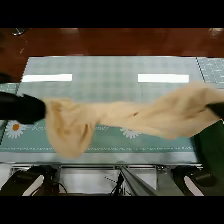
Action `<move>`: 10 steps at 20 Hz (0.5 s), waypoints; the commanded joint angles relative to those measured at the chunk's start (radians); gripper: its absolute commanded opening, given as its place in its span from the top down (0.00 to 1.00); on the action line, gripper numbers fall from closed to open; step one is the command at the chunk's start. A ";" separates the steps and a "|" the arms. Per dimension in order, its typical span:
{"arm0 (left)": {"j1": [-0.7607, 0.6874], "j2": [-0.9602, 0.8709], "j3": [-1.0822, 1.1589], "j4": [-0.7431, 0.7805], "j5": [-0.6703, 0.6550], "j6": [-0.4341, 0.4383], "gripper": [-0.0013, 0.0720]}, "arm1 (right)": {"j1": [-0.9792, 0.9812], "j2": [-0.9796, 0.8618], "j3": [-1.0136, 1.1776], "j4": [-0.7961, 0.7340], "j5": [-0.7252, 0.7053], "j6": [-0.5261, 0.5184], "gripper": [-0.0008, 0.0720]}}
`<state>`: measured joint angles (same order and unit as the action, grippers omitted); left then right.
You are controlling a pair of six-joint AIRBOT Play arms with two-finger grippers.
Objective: Fold the shirts.
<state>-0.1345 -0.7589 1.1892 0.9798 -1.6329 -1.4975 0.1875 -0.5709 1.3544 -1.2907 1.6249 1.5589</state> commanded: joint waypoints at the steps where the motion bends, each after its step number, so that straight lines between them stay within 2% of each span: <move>1: -0.022 -0.042 -0.320 -0.034 0.171 0.050 0.95 | 0.000 0.050 -0.350 -0.198 -0.035 0.069 0.96; 3: -0.023 -0.126 -0.374 -0.035 0.315 0.068 0.95 | 0.000 0.018 -0.491 -0.340 -0.165 0.126 0.96; 5: -0.033 -0.237 -0.364 -0.062 0.455 0.173 0.95 | 0.000 -0.072 -0.537 -0.403 -0.304 0.174 0.96; 6: -0.035 -0.303 -0.341 -0.075 0.509 0.208 0.95 | 0.000 -0.135 -0.531 -0.402 -0.374 0.175 0.96; 8: -0.035 -0.439 -0.257 -0.083 0.573 0.211 0.95 | -0.010 -0.288 -0.493 -0.391 -0.523 0.187 0.96; 10: -0.035 -0.564 -0.159 -0.131 0.574 0.211 0.95 | -0.061 -0.460 -0.409 -0.295 -0.624 0.187 0.96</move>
<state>-0.1665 -1.1625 0.9482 0.9020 -1.1481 -1.3224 0.1642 -0.8425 0.9035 -1.6272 1.2003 1.7214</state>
